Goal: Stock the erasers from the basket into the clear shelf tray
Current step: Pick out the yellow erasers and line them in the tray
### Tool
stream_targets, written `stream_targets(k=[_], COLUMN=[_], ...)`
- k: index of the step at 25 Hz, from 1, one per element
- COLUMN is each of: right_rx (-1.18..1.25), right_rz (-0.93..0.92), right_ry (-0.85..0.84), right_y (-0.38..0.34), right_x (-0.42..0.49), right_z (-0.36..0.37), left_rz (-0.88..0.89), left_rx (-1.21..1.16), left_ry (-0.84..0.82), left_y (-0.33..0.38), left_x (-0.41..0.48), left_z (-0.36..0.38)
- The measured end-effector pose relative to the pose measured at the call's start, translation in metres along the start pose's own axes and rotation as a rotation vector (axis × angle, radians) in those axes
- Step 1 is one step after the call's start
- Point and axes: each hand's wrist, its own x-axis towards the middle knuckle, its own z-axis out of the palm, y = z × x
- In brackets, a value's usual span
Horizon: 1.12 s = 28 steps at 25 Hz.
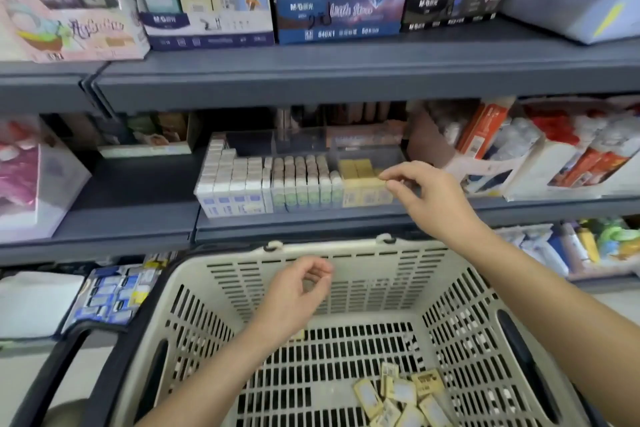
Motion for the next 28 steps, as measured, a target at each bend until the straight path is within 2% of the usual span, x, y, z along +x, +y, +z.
stream_targets(k=[2,6,10,13,15,18,21,24,26,28], right_rx=[0.127,-0.001,-0.284,-0.461,-0.452,-0.534,-0.467,-0.202,0.010,0.238], right_rz=[0.014,0.116,0.214,0.219,0.204,0.000,-0.057,0.054,0.229,0.408], right_ry=[-0.076,-0.585,-0.965,-1.114,-1.157,-1.192,-1.180,-1.019,-0.832,-0.727], right_y=[-0.006,0.006,0.030,0.049,0.057,0.061,0.063,0.060,0.055,0.051], right_x=[-0.037,-0.101,-0.139,-0.155,-0.164,-0.175,-0.175,-0.166,-0.156,-0.147], right_z=[0.013,0.072,0.120,0.130,0.133,0.140,0.139,0.134,0.131,0.129], left_rz=[-0.104,-0.380,-0.342,-0.331,-0.368,-0.422,-0.593,-0.776,-0.804,-0.807], left_rx=[0.166,0.296,0.481,0.573,0.606,0.552,0.205,-0.268,-0.445,-0.559], left_ry=[-0.076,-0.081,-0.132,-0.161,-0.171,-0.215,-0.312,-0.311,-0.279,-0.264], left_y=[-0.035,-0.103,-0.130,-0.135,-0.131,-0.123,-0.110,-0.092,-0.086,-0.082], left_x=[-0.008,-0.026,-0.035,-0.040,-0.042,-0.041,-0.036,-0.036,-0.035,-0.034], left_z=[0.004,0.013,0.028,0.037,0.042,0.044,0.046,0.053,0.055,0.054])
